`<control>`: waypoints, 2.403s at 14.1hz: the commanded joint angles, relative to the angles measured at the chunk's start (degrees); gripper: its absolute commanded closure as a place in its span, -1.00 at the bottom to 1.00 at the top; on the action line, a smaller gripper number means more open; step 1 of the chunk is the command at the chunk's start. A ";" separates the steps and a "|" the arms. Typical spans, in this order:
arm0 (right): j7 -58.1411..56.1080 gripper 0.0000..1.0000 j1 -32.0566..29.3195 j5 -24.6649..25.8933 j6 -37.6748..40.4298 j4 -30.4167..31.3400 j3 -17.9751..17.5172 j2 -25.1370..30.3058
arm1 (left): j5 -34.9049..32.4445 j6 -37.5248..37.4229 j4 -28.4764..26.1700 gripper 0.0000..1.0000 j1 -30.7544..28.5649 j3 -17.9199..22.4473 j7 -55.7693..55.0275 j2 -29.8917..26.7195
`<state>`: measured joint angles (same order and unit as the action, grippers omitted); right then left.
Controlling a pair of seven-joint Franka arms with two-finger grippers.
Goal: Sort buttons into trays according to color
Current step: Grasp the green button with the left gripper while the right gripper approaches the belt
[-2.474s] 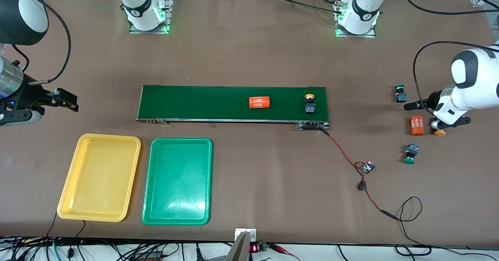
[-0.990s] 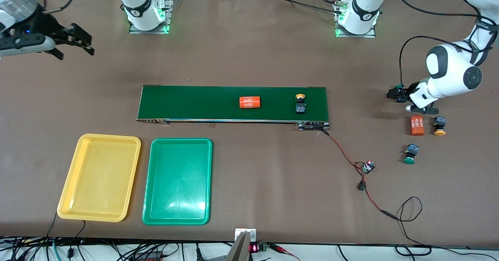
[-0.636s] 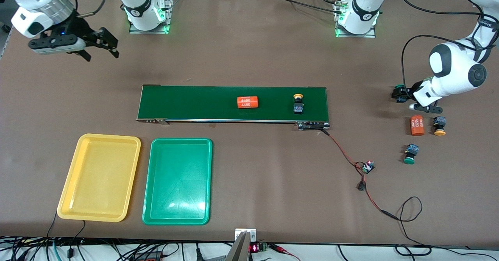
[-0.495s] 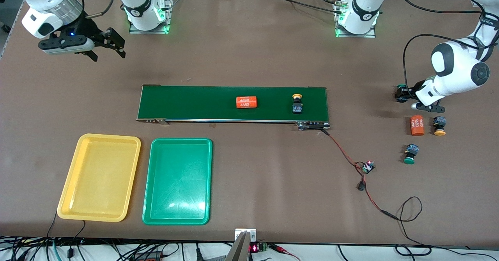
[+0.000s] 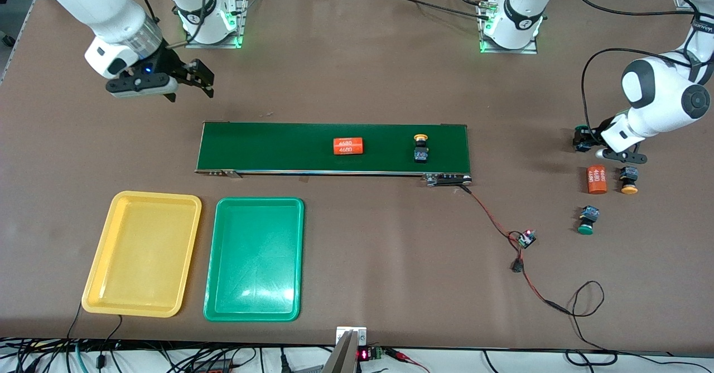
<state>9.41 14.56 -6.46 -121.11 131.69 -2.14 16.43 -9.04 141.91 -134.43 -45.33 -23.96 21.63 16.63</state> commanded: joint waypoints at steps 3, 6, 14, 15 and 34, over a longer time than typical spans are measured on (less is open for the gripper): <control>0.96 -1.00 1.08 -3.81 -1.32 -0.11 -0.50 -2.72 | -0.46 -2.93 3.82 1.00 8.31 -0.30 -8.51 -3.26; 1.31 -1.00 1.08 -4.18 -2.89 -0.11 -2.52 -4.30 | -0.46 -9.78 6.02 1.00 14.64 -0.39 -14.14 -5.10; 6.50 -1.00 1.69 -3.04 -5.19 -0.38 -7.62 -9.31 | 12.27 -14.73 11.55 1.00 31.61 -0.48 -25.14 -5.47; 6.50 -1.00 2.04 -3.04 -5.19 -0.38 -7.62 -9.75 | 13.51 -14.64 12.08 1.00 32.84 -0.56 -25.06 -4.77; 12.30 -1.00 4.51 3.12 -5.10 -3.01 -7.62 -13.97 | 18.18 -10.51 17.45 1.00 39.97 -0.30 -26.73 4.12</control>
<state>20.43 19.01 -4.40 -126.67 129.83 -9.73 3.31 8.66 131.20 -117.63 -6.03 -24.84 -5.78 20.29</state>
